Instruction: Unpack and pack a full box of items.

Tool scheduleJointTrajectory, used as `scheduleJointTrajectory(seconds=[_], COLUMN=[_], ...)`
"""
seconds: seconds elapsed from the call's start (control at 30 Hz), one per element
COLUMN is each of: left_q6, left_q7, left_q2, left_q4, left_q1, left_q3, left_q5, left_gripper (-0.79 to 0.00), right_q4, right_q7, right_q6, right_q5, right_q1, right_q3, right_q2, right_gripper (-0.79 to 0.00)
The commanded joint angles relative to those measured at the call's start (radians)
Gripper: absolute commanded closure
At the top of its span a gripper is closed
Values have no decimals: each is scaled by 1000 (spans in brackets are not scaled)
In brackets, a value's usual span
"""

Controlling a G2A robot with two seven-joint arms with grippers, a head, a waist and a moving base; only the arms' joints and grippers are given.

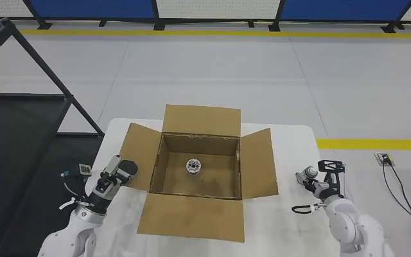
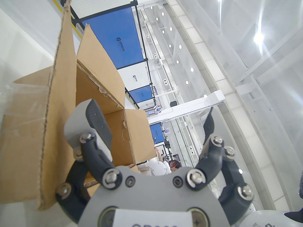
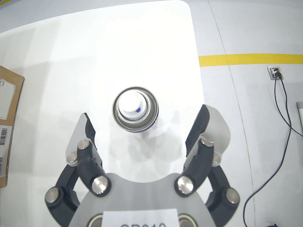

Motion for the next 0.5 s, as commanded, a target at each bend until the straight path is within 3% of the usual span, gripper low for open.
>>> scheduleJointTrajectory(seconds=[0.0, 0.13, 0.4, 0.47], left_q6=[0, 0, 0, 0], left_q7=[0, 0, 0, 0], left_q2=[0, 0, 0, 0], left_q4=[0, 0, 0, 0], left_q1=[0, 0, 0, 0], left_q3=[0, 0, 0, 0], left_q5=[0, 0, 0, 0], left_gripper=[-785, -785, -785, -785], right_q4=[5, 13, -3, -16], right_q7=[1, -1, -30, -38], right_q6=[-1, -2, 0, 4], right_q5=[1, -1, 15, 19], right_q1=[3, 10, 4, 0], right_q3=[-3, -8, -5, -2], right_q2=[0, 2, 4, 4], right_gripper=[-385, -336, -18, 0])
